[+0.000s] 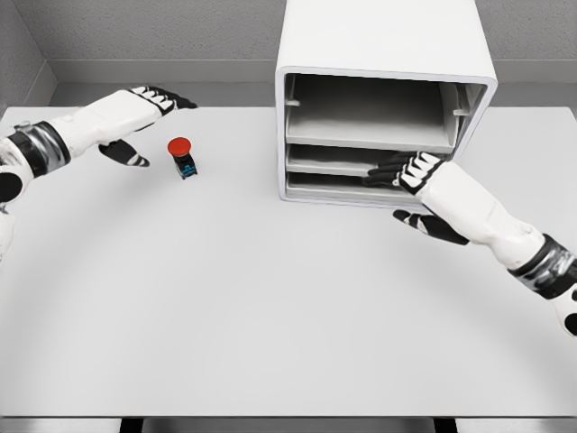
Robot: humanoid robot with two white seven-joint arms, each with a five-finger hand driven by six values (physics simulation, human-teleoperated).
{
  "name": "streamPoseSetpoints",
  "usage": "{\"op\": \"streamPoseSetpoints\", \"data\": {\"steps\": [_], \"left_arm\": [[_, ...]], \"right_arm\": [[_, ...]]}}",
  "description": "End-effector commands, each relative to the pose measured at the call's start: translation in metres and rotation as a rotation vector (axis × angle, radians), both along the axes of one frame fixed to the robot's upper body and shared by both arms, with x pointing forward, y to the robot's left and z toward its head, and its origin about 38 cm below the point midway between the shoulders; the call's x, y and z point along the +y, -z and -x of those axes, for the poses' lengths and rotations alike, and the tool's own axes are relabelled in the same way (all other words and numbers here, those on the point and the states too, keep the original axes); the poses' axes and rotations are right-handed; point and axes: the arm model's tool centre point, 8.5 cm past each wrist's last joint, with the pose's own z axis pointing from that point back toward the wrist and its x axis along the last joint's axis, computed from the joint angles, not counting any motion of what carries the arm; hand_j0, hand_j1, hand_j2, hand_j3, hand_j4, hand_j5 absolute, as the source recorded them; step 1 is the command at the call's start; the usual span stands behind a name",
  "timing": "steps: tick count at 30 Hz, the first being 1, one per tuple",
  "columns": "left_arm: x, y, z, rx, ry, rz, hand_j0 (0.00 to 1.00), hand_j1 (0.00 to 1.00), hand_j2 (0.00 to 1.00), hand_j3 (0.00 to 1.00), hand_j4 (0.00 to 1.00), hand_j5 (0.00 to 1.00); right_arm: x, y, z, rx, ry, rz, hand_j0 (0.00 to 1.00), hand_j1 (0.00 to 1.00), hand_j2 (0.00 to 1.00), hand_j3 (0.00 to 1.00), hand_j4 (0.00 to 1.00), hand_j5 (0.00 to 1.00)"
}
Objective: Slide open multi-storey tabletop storage cabinets and put open load switch and slide close multi-storey tabletop storage cabinets
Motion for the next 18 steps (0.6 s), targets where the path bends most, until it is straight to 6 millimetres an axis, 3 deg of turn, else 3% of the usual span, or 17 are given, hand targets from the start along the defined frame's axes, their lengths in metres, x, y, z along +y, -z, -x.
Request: {"op": "streamPoseSetpoints", "data": {"steps": [1, 8, 15, 18], "left_arm": [[-0.005, 0.011, -0.001, 0.034, 0.009, -0.005, 1.00, 1.00, 1.00, 1.00, 1.00, 1.00], [-0.011, 0.019, -0.011, 0.067, 0.006, -0.021, 1.00, 1.00, 1.00, 1.00, 1.00, 1.00], [-0.016, 0.026, -0.018, 0.095, -0.001, -0.001, 1.00, 1.00, 1.00, 1.00, 1.00, 1.00], [-0.024, 0.030, -0.024, 0.111, -0.001, -0.015, 1.00, 1.00, 1.00, 1.00, 1.00, 1.00]], "right_arm": [[0.002, 0.003, 0.001, 0.010, -0.007, -0.004, 0.78, 0.78, 0.78, 0.78, 0.78, 0.78], [0.025, 0.004, -0.010, 0.035, -0.053, 0.011, 0.78, 0.78, 0.78, 0.78, 0.78, 0.78], [0.028, 0.009, -0.042, 0.061, -0.034, 0.013, 0.79, 0.79, 0.79, 0.79, 0.79, 0.79], [0.031, 0.009, -0.046, 0.062, -0.033, 0.003, 0.80, 0.80, 0.80, 0.80, 0.80, 0.80]]}}
